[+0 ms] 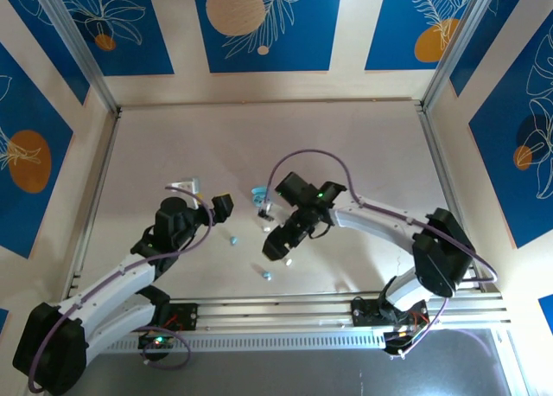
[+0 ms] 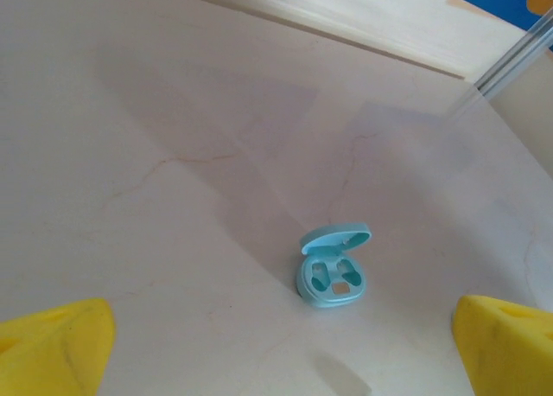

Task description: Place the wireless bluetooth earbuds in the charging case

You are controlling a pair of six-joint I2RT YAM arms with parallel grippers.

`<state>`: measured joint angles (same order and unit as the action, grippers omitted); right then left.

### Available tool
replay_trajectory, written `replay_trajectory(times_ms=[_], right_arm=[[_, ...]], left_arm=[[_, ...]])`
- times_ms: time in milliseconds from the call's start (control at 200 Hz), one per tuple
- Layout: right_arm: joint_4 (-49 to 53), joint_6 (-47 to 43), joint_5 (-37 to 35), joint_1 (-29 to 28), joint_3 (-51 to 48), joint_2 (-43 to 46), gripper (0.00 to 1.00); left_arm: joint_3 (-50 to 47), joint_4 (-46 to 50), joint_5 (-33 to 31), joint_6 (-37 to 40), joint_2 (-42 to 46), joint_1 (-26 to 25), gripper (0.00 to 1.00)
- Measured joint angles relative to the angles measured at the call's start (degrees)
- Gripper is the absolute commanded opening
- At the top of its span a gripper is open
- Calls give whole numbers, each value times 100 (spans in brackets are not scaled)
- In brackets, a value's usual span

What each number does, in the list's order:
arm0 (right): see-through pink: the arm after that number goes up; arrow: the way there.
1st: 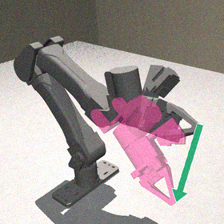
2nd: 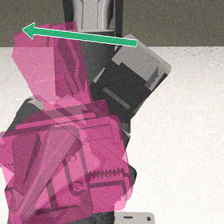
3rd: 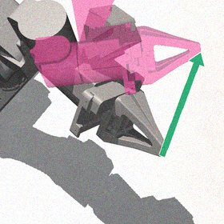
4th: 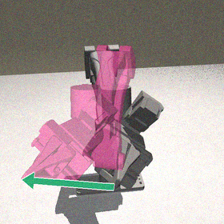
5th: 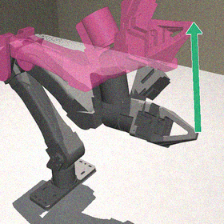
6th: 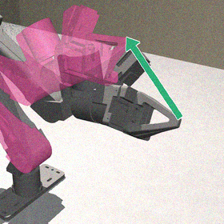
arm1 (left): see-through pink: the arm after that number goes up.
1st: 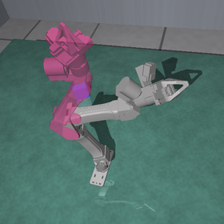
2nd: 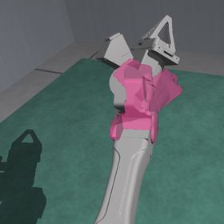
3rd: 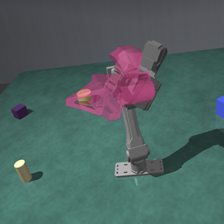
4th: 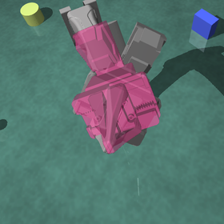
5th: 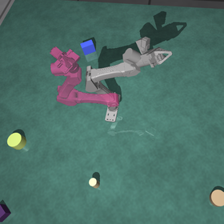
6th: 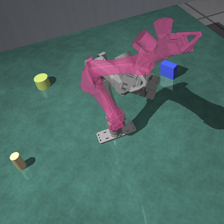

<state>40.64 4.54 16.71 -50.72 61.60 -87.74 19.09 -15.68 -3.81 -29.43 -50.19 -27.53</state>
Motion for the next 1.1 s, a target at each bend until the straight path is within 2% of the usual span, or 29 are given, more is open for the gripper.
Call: replay_trajectory(times_ms=[155,320,910,1101], right_arm=[[289,-317,-546,-584,304,-643,58],[492,-529,-970,-933,662,-1235,56],[713,-894,-1504,-1198,1106,-1930,49],[793,-935,-1591,-1274,1161,-2085,42]], left_arm=[[-96,-17,-76,-22,0,46,100],[-109,-15,-79,-61,20,122,100],[-234,-4,-101,-188,442,348,100],[-326,28,-184,-219,717,417,100]])
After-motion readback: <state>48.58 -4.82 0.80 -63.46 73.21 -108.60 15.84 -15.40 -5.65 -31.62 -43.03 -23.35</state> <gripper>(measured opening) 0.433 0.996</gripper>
